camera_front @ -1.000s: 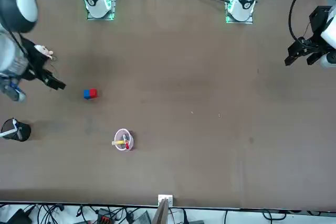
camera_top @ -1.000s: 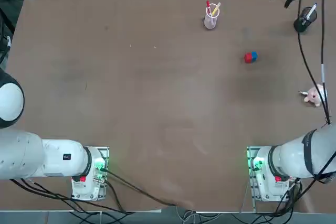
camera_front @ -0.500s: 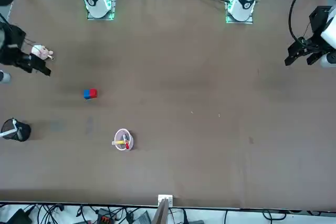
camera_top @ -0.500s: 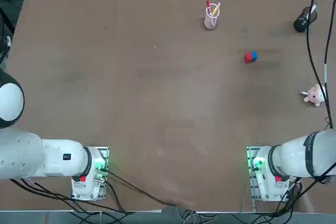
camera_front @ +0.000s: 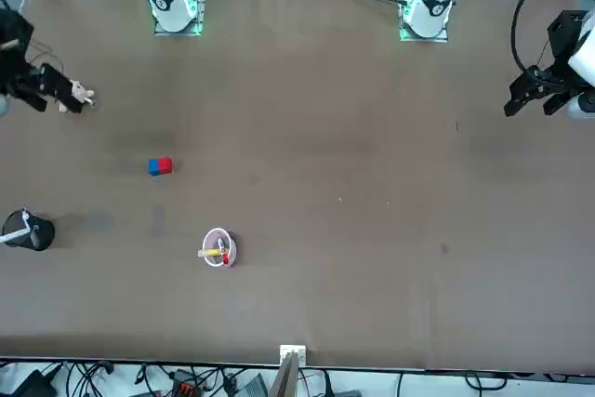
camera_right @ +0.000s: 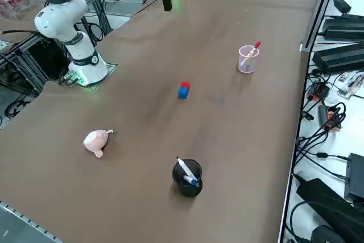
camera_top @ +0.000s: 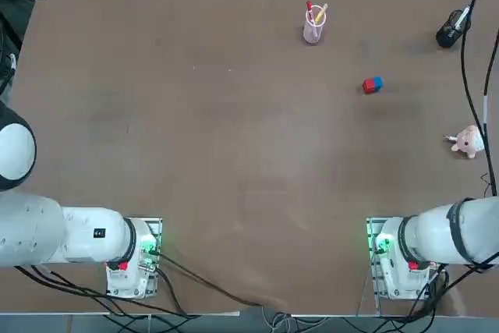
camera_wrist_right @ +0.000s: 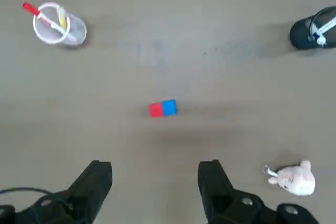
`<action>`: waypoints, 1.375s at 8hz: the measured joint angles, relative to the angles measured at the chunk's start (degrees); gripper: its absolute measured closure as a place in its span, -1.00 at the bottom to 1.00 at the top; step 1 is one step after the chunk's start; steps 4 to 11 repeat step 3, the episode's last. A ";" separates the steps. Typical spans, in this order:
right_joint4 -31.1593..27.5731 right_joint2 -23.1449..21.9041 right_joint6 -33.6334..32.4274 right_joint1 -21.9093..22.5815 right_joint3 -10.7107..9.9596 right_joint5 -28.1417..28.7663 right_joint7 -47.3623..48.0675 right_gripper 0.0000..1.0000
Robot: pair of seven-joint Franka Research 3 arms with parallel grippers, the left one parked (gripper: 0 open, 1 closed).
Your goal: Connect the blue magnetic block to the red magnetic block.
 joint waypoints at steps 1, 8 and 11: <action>-0.02 -0.89 -1.97 0.15 0.06 -0.09 -0.97 -1.00; -0.04 -1.91 -3.34 0.14 0.00 -0.11 -2.16 -1.00; -0.04 -1.91 -3.34 0.14 0.00 -0.11 -2.16 -1.00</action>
